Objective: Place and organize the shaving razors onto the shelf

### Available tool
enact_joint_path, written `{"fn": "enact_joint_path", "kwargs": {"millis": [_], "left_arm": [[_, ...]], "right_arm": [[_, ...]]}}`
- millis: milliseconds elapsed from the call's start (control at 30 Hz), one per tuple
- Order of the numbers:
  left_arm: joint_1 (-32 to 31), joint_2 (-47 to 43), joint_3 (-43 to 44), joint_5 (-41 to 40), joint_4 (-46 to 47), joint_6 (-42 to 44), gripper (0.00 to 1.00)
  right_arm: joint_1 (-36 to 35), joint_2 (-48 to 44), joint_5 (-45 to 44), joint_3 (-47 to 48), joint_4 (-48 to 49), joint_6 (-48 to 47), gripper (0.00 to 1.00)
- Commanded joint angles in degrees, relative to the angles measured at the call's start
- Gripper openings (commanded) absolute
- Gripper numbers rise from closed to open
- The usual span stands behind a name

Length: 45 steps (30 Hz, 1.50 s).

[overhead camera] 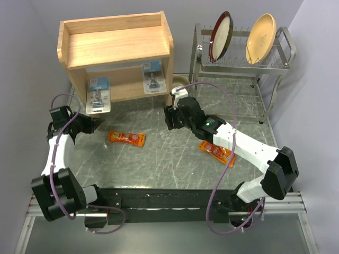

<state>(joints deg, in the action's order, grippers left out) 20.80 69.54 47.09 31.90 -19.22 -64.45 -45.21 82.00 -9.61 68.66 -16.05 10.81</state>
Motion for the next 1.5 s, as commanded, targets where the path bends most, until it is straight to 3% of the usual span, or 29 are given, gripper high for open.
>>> {"fn": "enact_joint_path", "kwargs": {"millis": [0,200,733,967,1133,1233,1400,1467], "left_arm": [[-0.23,2.43,6.95,1.5,2.52,-4.54,0.01],[-0.23,6.39,10.92,1.85,3.58,-6.83,0.01],[-2.78,8.77,9.95,1.41,6.74,-9.12,0.01],[-2.87,8.69,6.27,2.64,11.49,-11.32,0.01],[-1.64,2.98,4.85,1.94,6.68,-7.81,0.02],[0.81,-1.41,3.98,0.8,-0.17,-5.09,0.24],[4.51,-7.92,3.09,-2.01,-6.61,0.97,0.23],[5.13,-9.5,3.27,-2.72,-8.45,2.21,0.21]], "right_arm": [[0.39,0.09,-0.76,1.74,1.99,-0.52,0.68],[0.3,1.06,-0.68,2.44,1.99,-0.52,0.68],[0.3,3.52,3.18,5.78,2.61,-1.84,0.68],[-1.1,11.41,4.15,15.95,4.62,-3.86,0.68],[-3.21,20.99,-0.49,28.94,6.82,-4.84,0.71],[-3.92,28.9,-2.7,39.56,7.26,-3.6,0.59],[-4.8,40.25,-4.19,52.61,8.67,-3.34,0.44],[-4.89,43.93,-4.63,56.83,9.72,-3.07,0.33]]}}
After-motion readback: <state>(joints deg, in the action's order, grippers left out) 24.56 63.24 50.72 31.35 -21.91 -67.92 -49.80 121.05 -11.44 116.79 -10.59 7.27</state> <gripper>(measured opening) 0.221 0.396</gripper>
